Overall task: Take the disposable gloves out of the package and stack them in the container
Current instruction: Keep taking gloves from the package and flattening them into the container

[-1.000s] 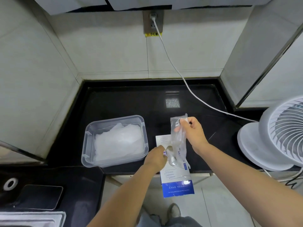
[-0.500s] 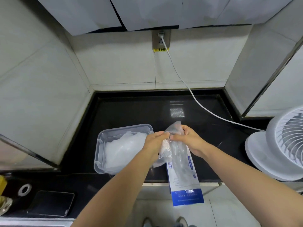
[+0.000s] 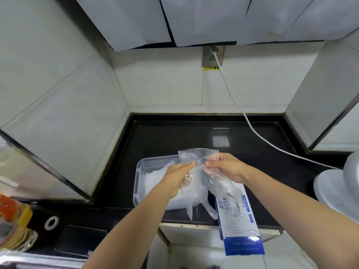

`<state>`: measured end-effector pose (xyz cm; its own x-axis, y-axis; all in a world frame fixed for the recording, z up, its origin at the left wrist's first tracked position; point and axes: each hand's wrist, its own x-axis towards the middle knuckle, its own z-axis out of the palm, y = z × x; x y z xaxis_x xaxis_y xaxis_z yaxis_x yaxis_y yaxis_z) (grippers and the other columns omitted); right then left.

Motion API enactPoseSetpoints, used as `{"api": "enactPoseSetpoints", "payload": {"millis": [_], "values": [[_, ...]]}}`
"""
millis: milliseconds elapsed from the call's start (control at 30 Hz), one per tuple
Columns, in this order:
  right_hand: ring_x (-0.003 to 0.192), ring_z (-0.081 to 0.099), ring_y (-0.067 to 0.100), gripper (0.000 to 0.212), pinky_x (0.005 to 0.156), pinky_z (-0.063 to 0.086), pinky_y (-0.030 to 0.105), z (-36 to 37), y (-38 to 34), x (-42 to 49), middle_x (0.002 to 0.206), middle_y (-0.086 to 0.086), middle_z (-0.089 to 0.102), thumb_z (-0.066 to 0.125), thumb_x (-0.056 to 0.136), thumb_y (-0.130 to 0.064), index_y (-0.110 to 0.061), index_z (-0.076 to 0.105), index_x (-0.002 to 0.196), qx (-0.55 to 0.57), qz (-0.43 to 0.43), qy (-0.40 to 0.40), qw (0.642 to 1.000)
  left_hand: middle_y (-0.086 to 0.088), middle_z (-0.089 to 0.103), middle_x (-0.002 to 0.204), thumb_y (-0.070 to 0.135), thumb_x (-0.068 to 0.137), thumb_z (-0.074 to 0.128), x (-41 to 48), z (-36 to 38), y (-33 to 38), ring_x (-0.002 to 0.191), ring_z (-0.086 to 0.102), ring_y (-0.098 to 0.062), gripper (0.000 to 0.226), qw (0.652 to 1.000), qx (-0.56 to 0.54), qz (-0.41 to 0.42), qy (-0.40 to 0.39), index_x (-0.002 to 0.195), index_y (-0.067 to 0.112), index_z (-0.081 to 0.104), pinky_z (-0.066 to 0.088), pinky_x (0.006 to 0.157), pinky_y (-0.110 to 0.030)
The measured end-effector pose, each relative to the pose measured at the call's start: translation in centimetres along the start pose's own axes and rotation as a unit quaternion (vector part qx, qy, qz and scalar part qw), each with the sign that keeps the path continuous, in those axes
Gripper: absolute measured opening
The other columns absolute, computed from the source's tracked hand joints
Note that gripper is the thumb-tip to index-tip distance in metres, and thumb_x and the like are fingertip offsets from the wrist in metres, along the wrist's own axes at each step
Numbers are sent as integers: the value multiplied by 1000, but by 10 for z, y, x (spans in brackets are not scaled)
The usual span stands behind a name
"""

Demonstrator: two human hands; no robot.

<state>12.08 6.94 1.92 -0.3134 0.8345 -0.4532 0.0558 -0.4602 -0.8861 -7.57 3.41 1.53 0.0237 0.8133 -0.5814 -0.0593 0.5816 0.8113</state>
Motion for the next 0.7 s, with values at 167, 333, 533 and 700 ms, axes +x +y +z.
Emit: {"api": "enactPoseSetpoints", "payload": {"millis": [167,333,533,700], "values": [[65,61,14,14,60,49,25,14,-7,16,88,12,71,66,93,-13,-1,67,100,-37,-34,96,994,1,42,57,28,94,61,-1,-26,-6,51,34,-11,18,990,84,56,97,91,11,65,33,43,-17],[55,49,13,6,53,38,26,24,-16,25,71,9,63,71,88,-9,-8,66,89,-147,-30,4,989,-1,61,94,35,94,59,1,-50,-5,78,56,-12,24,976,112,96,160,111,17,60,49,71,-26],[68,62,14,14,68,49,23,56,-28,33,74,0,68,74,82,-2,-10,63,82,-242,-15,-137,960,-3,69,102,61,80,63,4,-47,21,90,63,-15,48,961,271,49,27,103,20,65,51,80,-29],[97,71,20,32,85,55,31,45,-25,38,103,7,74,78,80,-23,-8,68,106,-256,89,-157,950,0,55,59,23,96,56,10,-53,12,55,51,-13,18,970,194,107,97,84,12,65,45,54,-20]]}}
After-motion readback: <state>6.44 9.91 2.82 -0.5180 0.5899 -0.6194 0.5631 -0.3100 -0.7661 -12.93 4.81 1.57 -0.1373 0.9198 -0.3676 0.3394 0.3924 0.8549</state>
